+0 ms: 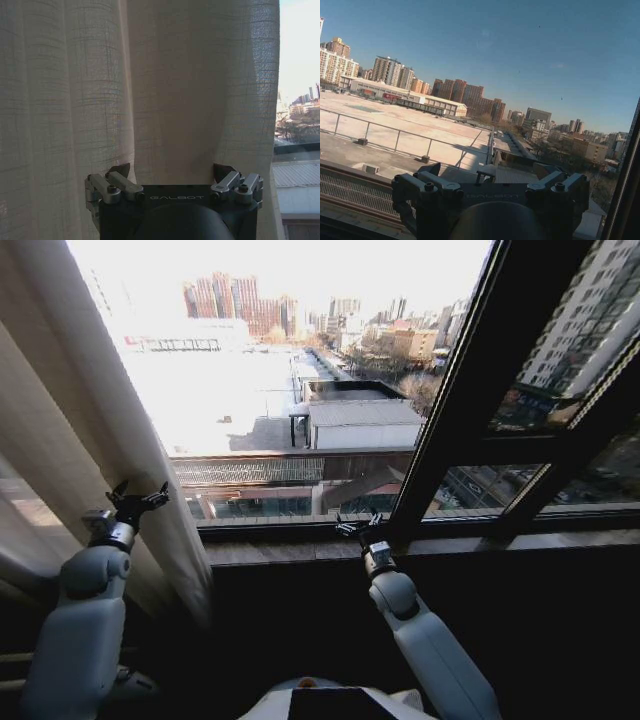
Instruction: Open the curtains by pulling them apart, changing their state from closed to fully open.
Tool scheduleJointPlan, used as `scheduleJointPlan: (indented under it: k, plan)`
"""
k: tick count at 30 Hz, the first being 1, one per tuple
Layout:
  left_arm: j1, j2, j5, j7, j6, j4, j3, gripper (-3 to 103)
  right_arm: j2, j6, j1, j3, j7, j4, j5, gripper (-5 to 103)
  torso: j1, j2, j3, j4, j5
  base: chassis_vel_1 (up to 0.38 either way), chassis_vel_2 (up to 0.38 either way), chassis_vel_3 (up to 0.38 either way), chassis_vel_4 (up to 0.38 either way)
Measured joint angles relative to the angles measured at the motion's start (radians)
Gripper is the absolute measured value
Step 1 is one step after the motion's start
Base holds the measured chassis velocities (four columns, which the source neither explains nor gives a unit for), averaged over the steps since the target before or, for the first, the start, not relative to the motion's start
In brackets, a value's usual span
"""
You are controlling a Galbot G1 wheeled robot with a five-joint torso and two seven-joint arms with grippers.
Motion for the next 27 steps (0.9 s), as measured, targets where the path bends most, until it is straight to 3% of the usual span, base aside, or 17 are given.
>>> scheduleJointPlan:
  k: [1,5,7,9,10,13,15,18,20,24,27]
  plan:
    - [-0.018,0.009,0.006,-0.032,0.001,0.022,-0.009,82,0.001,0.003,-0.007,0.002,0.0,0.003,-0.006,100,0.0,0.0,0.0,0.0,0.0,0.0,0.0,0.0,0.0]
    - [-0.041,0.029,0.006,-0.058,0.001,0.062,-0.011,72,0.005,0.005,-0.016,0.003,0.001,0.007,-0.013,100,0.0,0.0,0.0,0.0002,0.0,0.0,0.0,0.0,0.0]
    - [-0.046,0.032,0.006,-0.022,-0.002,0.072,-0.009,61,0.01,0.005,-0.017,0.001,0.002,0.008,-0.016,100,0.0,0.0,0.0,0.0001,0.0001,0.0,0.0,0.0,0.0]
    - [-0.046,0.032,0.006,-0.015,-0.004,0.073,-0.008,61,0.011,0.005,-0.017,0.001,0.002,0.008,-0.016,100,0.0,0.0,0.0,0.0,0.0,0.0,0.0,0.0,0.0]
    - [-0.046,0.03,0.005,0.005,-0.01,0.078,-0.001,56,0.012,0.005,-0.017,0.0,0.002,0.008,-0.018,100,0.0,0.0,0.0,0.0,0.0001,0.0,0.0,0.0,0.0]
    - [-0.046,0.026,0.006,-0.003,-0.012,0.092,-0.003,39,0.01,0.005,-0.016,-0.001,0.003,0.008,-0.019,100,0.0,0.0,0.0,-0.0002,0.0001,0.0,0.0,0.0,0.0]
    - [-0.047,0.026,0.006,-0.008,-0.012,0.094,-0.005,39,0.009,0.005,-0.016,-0.001,0.003,0.008,-0.019,100,0.0,0.0,0.0,-0.0001,0.0,0.0,0.0,0.0,0.0]
    - [-0.064,0.046,0.007,-0.03,-0.006,0.121,-0.019,23,0.006,0.005,-0.019,0.008,0.003,0.004,-0.019,100,0.0,0.0,0.0,0.0,0.0,0.0,0.0,0.0,0.0]
    - [-0.067,0.052,0.007,-0.028,-0.006,0.125,-0.021,23,0.007,0.005,-0.02,0.011,0.003,0.004,-0.019,100,0.0,0.0,0.0,0.0,0.0,0.0,0.0,0.0,0.0]
    - [-0.078,0.076,-0.002,0.007,-0.007,0.135,-0.025,3,0.014,0.007,-0.02,0.014,0.003,-0.008,-0.019,100,0.0,0.0,0.0,0.0,0.0001,0.0,0.0,0.0,0.0]
    - [-0.078,0.077,-0.005,0.018,-0.011,0.134,-0.025,1,0.016,0.008,-0.012,0.013,0.003,-0.013,-0.019,100,0.0,0.0,0.0,0.0,0.0,0.0,0.0,0.0,0.0]
